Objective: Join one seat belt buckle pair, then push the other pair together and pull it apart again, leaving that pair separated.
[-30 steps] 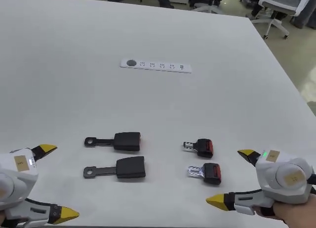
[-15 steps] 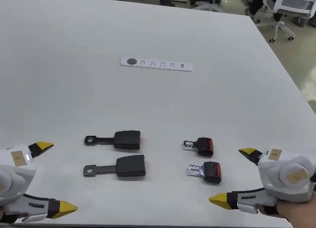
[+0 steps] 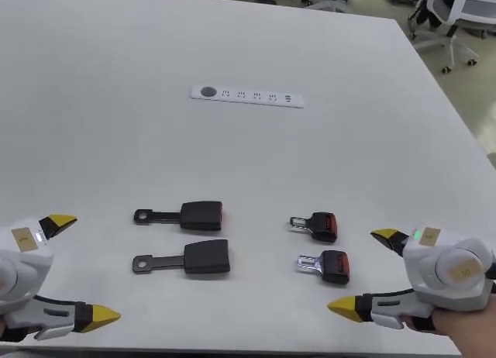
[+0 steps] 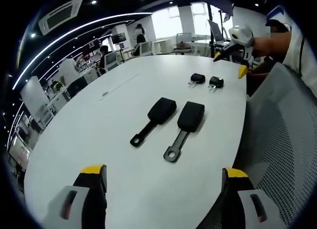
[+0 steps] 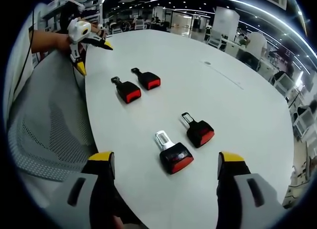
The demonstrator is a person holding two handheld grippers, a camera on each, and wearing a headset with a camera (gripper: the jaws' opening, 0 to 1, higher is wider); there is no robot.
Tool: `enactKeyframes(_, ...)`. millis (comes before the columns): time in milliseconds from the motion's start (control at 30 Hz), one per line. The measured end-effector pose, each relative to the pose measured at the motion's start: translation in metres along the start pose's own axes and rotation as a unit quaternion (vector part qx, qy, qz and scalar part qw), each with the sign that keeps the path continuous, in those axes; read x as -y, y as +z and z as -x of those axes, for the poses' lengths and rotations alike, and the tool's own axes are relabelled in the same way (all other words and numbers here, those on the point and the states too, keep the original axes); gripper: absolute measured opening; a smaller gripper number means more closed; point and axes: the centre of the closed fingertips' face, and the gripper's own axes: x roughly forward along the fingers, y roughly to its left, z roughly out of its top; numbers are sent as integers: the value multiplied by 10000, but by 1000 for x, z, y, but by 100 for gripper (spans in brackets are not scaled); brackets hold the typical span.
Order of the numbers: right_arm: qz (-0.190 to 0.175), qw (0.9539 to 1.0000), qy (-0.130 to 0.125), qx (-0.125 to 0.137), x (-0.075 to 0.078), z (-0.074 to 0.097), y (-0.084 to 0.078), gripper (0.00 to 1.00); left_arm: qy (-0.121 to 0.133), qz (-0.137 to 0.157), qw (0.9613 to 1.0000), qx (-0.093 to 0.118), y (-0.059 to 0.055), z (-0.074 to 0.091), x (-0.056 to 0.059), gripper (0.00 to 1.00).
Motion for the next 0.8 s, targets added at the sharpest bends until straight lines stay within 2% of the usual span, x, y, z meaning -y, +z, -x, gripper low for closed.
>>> enactKeyframes(100, 5, 10000, -9, -30, 1, 0, 0, 84, -42, 116, 9999, 11, -4, -2, -3, 98)
enactKeyframes(300, 6, 10000, 3, -86, 1, -1, 0, 83, -265, 74, 9996, -40, -4, -5, 7, 95)
enactKeyframes(467, 84, 9998, 100, -176, 0, -5, -2, 80, -419, 15, 9990, -168, -6, -14, 8, 91)
enactKeyframes(600, 245, 9995, 186, -107, 2, -9, 0, 73, -623, -2, 9979, -163, 7, -21, 18, 89)
enactKeyframes(733, 271, 9993, 253, -84, 3, -13, 2, 71, -853, -93, 9962, -148, 19, -32, 29, 85)
enactKeyframes(800, 319, 9989, 316, -109, 4, -16, 1, 70, -928, -171, 9954, -154, 21, -37, 31, 82)
